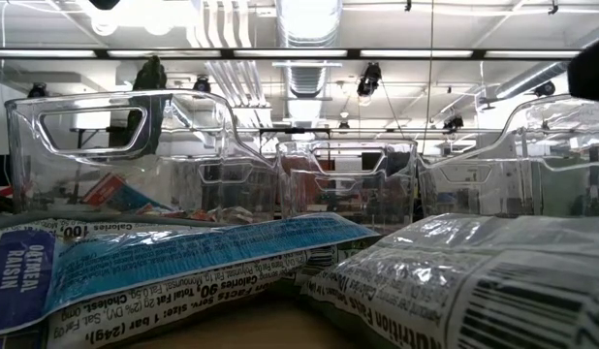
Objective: Pick and place Granola Bars by type
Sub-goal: Put the red granola bar into the left transparent bin
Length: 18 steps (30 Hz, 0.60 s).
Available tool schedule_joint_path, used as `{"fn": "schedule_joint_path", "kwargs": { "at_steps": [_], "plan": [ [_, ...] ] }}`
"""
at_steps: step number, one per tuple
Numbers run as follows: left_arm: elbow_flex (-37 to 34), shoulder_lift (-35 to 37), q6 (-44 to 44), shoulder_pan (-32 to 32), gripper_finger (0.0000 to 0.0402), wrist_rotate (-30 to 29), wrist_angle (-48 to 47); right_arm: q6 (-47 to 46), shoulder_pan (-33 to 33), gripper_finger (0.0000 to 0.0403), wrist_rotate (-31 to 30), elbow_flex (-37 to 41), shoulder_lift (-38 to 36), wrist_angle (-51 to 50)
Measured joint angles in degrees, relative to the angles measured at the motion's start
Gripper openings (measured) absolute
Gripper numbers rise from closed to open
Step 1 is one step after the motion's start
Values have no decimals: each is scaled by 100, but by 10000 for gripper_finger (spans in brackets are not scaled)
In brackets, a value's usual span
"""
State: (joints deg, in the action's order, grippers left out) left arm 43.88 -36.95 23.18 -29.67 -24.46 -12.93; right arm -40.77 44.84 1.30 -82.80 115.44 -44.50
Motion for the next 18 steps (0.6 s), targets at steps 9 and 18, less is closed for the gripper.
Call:
{"fn": "schedule_joint_path", "kwargs": {
  "at_steps": [9, 18],
  "plan": [
    [0, 0, 0, 1, 0, -1, 2, -258, -11, 226, 65, 483, -7, 437],
    [0, 0, -2, 2, 0, -1, 2, -539, -24, 222, 111, 722, -42, 749]
  ]
}}
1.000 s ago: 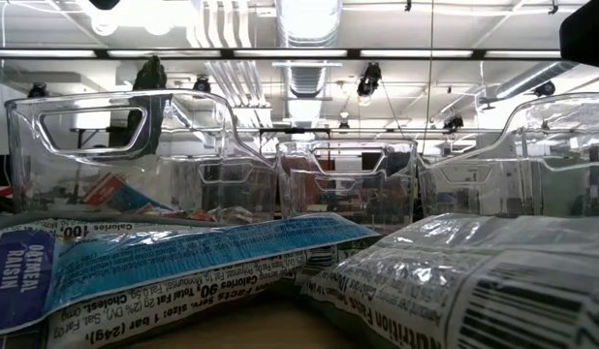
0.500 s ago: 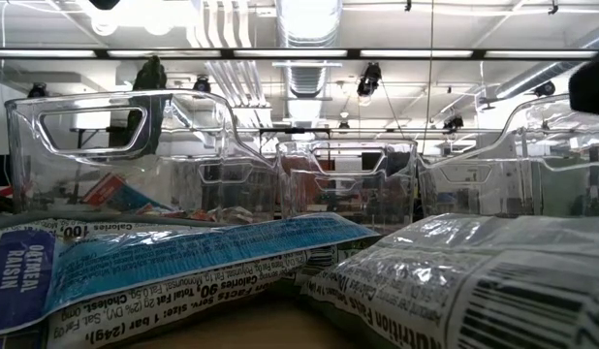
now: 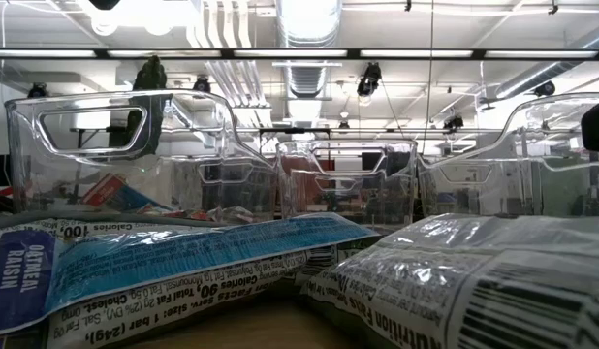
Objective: Pick and place Granola Bars by type
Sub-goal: Put the red granola bar into the left transparent bin
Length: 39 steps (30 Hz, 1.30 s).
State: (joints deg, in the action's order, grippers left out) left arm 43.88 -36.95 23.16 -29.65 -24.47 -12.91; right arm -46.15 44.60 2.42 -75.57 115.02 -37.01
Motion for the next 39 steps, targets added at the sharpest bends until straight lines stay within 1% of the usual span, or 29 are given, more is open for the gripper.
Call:
{"fn": "schedule_joint_path", "kwargs": {
  "at_steps": [4, 7, 12, 17, 20, 27, 30, 35, 39],
  "plan": [
    [0, 0, 2, -2, 0, 0, 0, -2, -2, 212, 20, 63, -4, 85],
    [0, 0, 2, 0, 0, 0, 0, 4, -9, 195, 24, 60, -3, 74],
    [0, 0, 2, 0, 0, 0, 0, 48, -9, 138, 48, -5, 13, 22],
    [0, 0, 2, -2, 0, 0, 0, 95, 4, 76, 174, -147, 35, 225],
    [0, 0, 2, -2, 0, 0, 0, 162, 12, 52, 215, -253, 35, 207],
    [0, 0, 2, -2, 0, 0, 0, 205, -4, 41, 192, -575, 35, -5],
    [0, 0, 2, -2, 0, 0, 0, 316, 4, 40, 191, -881, 35, -353],
    [0, 2, 2, -1, 0, 0, 0, 624, -61, 39, 148, -1763, 11, -1275],
    [0, 1, 2, -1, 0, 0, 0, 737, -231, 39, -134, -2666, 6, -2263]
  ]
}}
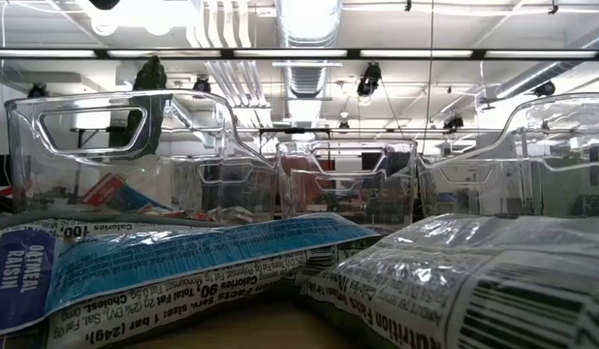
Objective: Pick and place Granola Bars by type
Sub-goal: Put the red granola bar into the left transparent bin
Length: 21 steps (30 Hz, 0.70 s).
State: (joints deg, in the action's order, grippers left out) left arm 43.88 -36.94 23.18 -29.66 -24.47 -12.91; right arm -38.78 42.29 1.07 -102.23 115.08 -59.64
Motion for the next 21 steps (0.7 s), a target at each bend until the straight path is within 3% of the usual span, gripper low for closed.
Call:
{"fn": "schedule_joint_path", "kwargs": {
  "at_steps": [6, 14, 21],
  "plan": [
    [0, -1, -1, -1, 0, 0, 0, 264, -476, 39, -617, -1409, -24, -920],
    [0, -1, 0, 1, 0, 0, 0, 659, -1339, 38, -842, -3088, -48, -1032],
    [0, 8, -25, -1, 0, -2, 20, 1206, -2161, 38, -557, -3226, -36, -918]
  ]
}}
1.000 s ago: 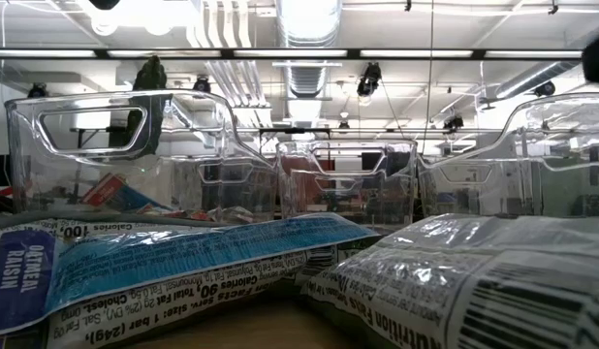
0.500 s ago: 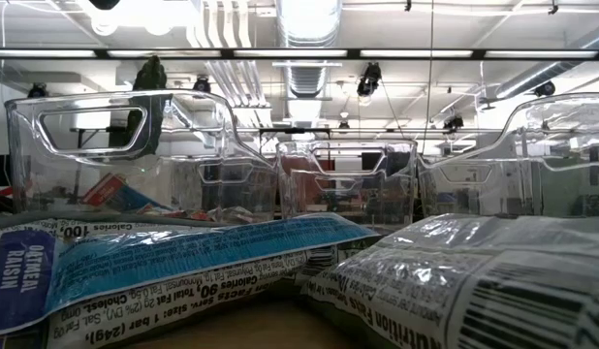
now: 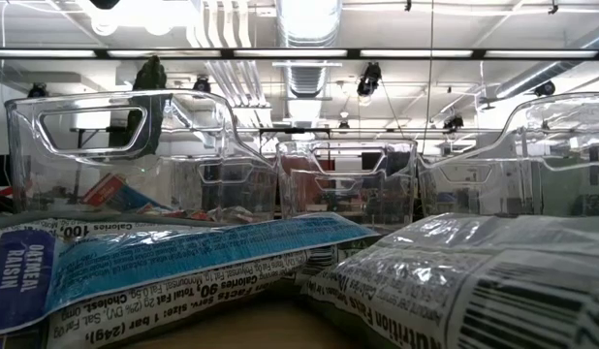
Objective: Pick and place Granola Bars by type
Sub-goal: Put the red granola bar into the left transparent bin
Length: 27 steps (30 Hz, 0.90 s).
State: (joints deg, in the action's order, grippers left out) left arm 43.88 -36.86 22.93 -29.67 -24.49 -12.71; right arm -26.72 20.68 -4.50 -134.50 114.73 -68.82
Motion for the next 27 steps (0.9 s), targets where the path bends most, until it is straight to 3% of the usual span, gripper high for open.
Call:
{"fn": "schedule_joint_path", "kwargs": {
  "at_steps": [10, 17, 21, 27],
  "plan": [
    [0, 516, -626, 0, 0, -176, -226, 474, -634, 38, 118, 26, 161, 210],
    [2, 1201, -669, 0, 0, -767, -1173, 492, -801, 38, 212, 169, 165, 269],
    [20, 1479, -961, -1, 0, -686, -1329, 555, -937, 38, 540, 590, 166, 802],
    [-5, 1892, -926, 0, 0, -41, -1635, 444, -1209, 38, 800, 1433, 172, 1883]
  ]
}}
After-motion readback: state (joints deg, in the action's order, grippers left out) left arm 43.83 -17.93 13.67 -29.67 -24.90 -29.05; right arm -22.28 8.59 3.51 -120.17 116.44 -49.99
